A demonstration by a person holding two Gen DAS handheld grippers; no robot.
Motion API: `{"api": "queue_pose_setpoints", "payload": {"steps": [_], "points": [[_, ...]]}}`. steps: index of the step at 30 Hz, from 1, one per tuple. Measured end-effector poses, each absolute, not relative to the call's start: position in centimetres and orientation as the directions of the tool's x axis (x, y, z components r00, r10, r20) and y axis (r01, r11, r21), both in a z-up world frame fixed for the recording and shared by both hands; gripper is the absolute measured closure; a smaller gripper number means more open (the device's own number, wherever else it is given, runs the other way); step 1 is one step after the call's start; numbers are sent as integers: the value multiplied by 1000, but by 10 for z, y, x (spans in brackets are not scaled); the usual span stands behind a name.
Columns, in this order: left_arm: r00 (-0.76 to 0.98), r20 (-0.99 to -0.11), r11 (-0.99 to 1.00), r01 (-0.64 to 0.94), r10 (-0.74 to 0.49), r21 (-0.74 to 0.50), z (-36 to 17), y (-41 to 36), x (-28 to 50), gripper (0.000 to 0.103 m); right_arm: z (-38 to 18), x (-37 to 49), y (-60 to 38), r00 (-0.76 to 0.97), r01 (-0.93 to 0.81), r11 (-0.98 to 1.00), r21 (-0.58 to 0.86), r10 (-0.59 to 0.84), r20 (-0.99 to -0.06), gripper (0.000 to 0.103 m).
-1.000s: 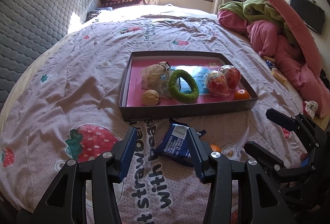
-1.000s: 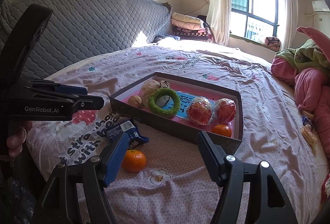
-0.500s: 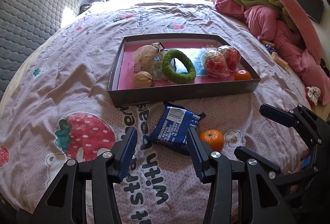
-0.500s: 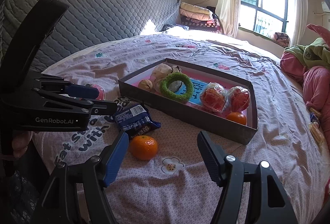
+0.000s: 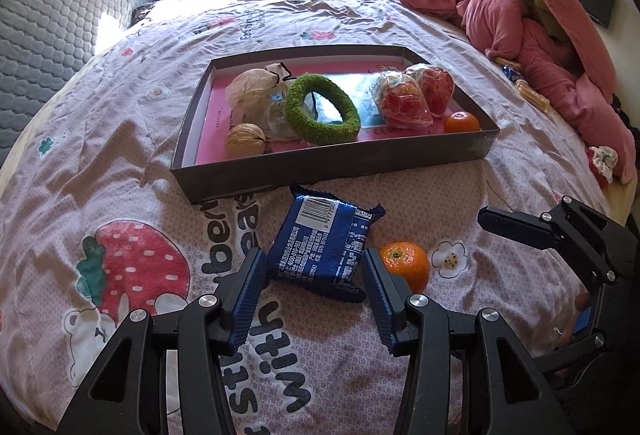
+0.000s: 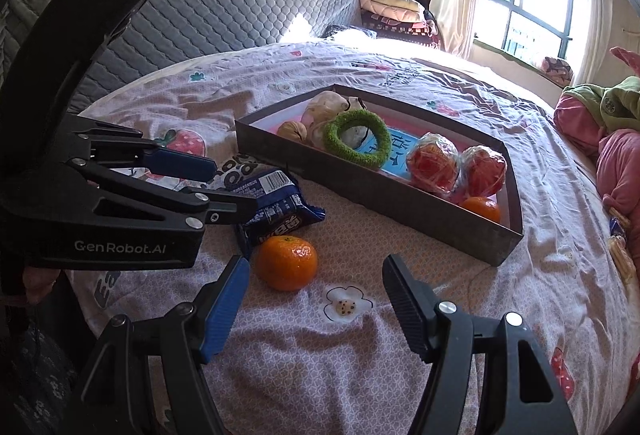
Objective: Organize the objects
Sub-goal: 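Close left gripper on blue candy bag while right gripper closes on orange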
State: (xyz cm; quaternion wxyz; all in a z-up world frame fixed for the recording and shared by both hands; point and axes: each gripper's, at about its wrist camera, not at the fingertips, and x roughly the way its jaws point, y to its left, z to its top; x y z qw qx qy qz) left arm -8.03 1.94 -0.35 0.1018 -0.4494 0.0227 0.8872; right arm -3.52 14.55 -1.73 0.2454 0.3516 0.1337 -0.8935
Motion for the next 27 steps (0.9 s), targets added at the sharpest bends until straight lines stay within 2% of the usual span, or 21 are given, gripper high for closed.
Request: {"api": "queue_pose_setpoints", "payload": {"steps": [13,23,27], "points": [[-564,-808,-974,-222,170,-50,-16,26,-93,52,-34,-43,139,-619,535,-841,-85,-322,-716,34],[-559,-810,-973,-224,179,-60,-23,23,-103,45,-40,-51,133,-616,552,-830,-82,-339,-711,34],[-550,-811,-971,-223,200,-88,-27,20,-108,43,-42,-53,129,-607,566,-821,-78,-350,-713,39]]}}
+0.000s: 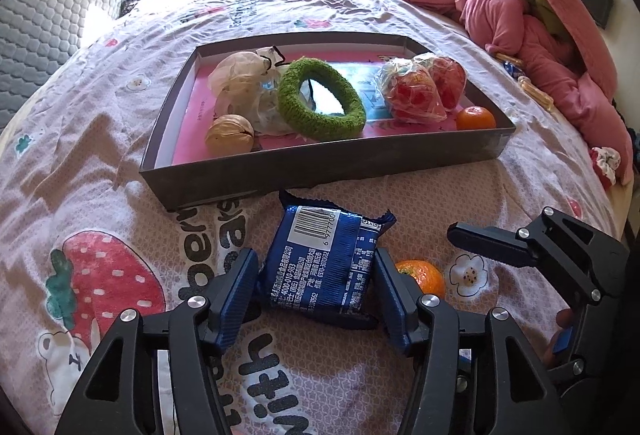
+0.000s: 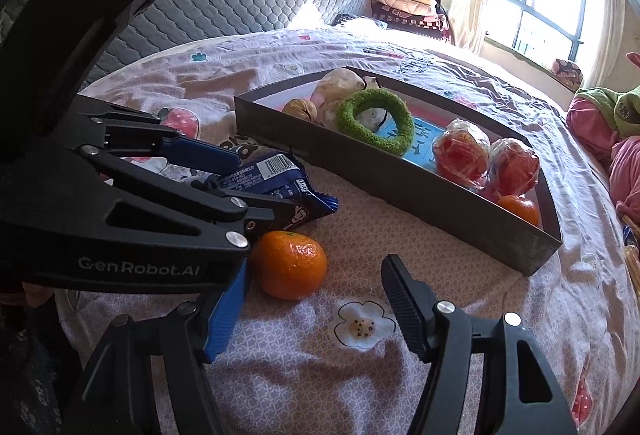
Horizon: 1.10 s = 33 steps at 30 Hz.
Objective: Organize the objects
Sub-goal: 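Close left gripper on blue candy bag while right gripper closes on orange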
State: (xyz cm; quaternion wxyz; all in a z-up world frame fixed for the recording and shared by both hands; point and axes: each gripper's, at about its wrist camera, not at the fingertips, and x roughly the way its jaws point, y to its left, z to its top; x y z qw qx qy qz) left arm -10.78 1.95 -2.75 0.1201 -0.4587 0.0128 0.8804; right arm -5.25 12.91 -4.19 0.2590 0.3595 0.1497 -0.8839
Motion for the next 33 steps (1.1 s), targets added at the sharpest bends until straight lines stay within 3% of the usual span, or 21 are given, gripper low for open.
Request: {"api": "queue_pose_setpoints", "payload": {"steps": [4,7,23,33], "points": [[-544,-809,-968,-222,222,-116,-32,16,-113,43,-43,-51,123,-603,588,-804,-89,-363,-710,49],[-538,-807,-964,-221,245,-145,-36,13,-116,43,-47,-49,117,-591,609,-786,-103,-364,-720,63],[-555,-790,-961,-222,262,-162,-33,9,-113,50,-44,-46,119,-597,610,-786,-104,-369,-713,64],[-624,-744,-969,-194,240,-150,-2,1,-98,50,-29,-46,133,-636,574,-814,-90,-374,-675,64]]}}
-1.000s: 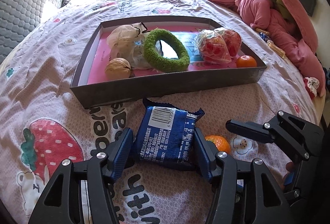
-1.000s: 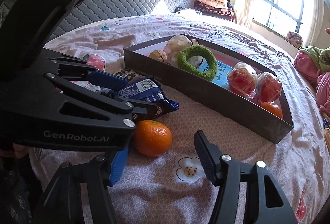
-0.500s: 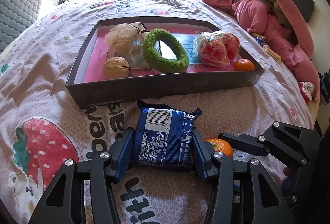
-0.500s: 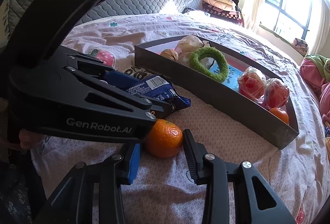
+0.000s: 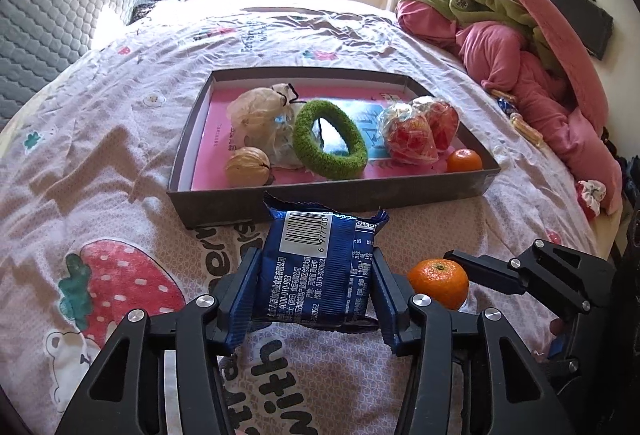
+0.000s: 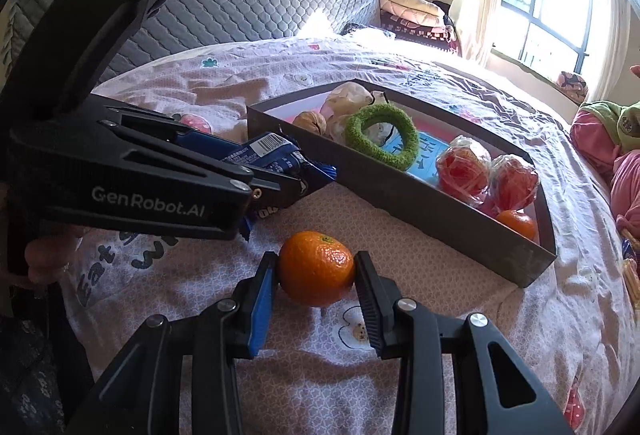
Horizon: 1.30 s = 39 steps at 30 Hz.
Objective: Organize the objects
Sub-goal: 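Close left gripper on blue candy bag while right gripper closes on orange, then carry blue candy bag with left gripper while right gripper carries orange over tray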
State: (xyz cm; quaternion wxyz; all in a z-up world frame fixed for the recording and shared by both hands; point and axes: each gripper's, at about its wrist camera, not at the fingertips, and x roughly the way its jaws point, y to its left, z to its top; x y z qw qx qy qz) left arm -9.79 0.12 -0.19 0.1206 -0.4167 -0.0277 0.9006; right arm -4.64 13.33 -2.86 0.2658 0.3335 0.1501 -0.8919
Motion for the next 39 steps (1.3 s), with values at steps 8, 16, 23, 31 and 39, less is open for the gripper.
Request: {"api": "queue_pose_setpoints", "payload": {"steps": [8,16,23,31,39], "points": [[-686,-698,-977,-177,206,-116,26,3,-90,50,0,-50,157,-701,518,-854,-53,-388,-598,64],[-734,-650,-979,-177,197,-97,51,11,-93,50,27,-62,175,-755,468,-883,-39,-377,-536,64],[-755,-625,-980,-175,198,-99,67,13,-101,50,48,-73,188,-788,435,-900,-28,-365,-496,64],[-775,-606,-983,-161,180,-86,81,9,-109,50,65,-88,197,-811,417,-909,-23,-361,-461,64],[-786,-595,-985,-155,169,-76,89,7,-125,50,75,-105,203,-824,399,-917,-14,-352,-443,64]]}}
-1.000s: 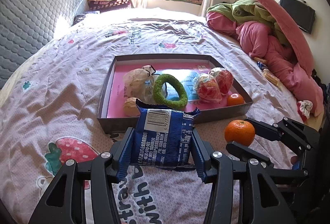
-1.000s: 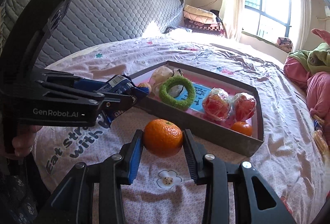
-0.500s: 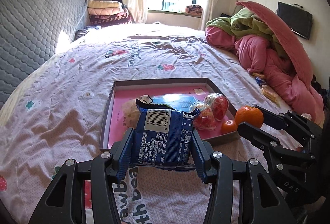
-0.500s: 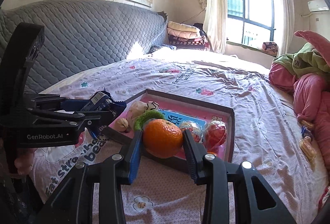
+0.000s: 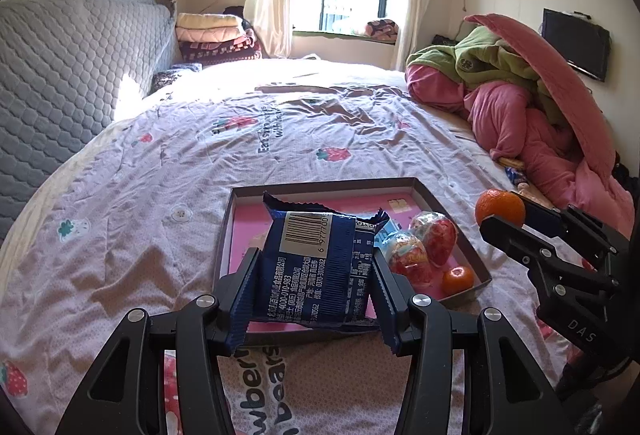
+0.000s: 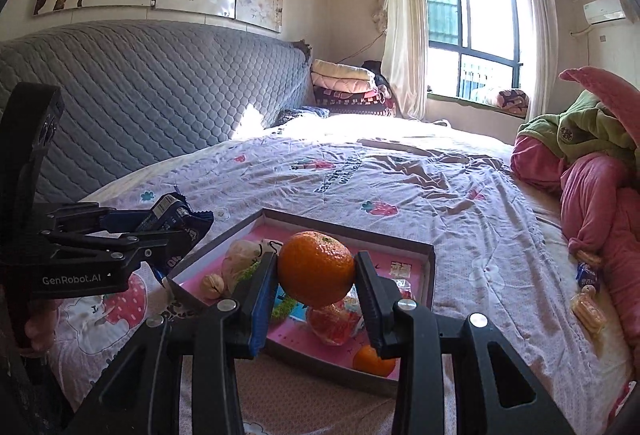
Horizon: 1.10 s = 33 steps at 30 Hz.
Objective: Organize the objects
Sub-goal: 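Carry blue candy bag with left gripper while right gripper carries orange over tray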
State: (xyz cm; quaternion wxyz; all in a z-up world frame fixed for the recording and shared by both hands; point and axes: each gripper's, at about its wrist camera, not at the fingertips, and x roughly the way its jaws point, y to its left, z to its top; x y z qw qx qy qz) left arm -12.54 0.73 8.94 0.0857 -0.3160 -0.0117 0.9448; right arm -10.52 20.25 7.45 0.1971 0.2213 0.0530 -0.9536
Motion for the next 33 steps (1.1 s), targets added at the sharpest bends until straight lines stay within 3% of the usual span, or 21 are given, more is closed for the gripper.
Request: {"api": "queue_pose_setpoints", "payload": {"steps": [33], "points": [[-693,-696,-982,-157,188,-110,13,12,-165,50,15,-135,206,-740,363,-932,1,-289,-607,64]]}}
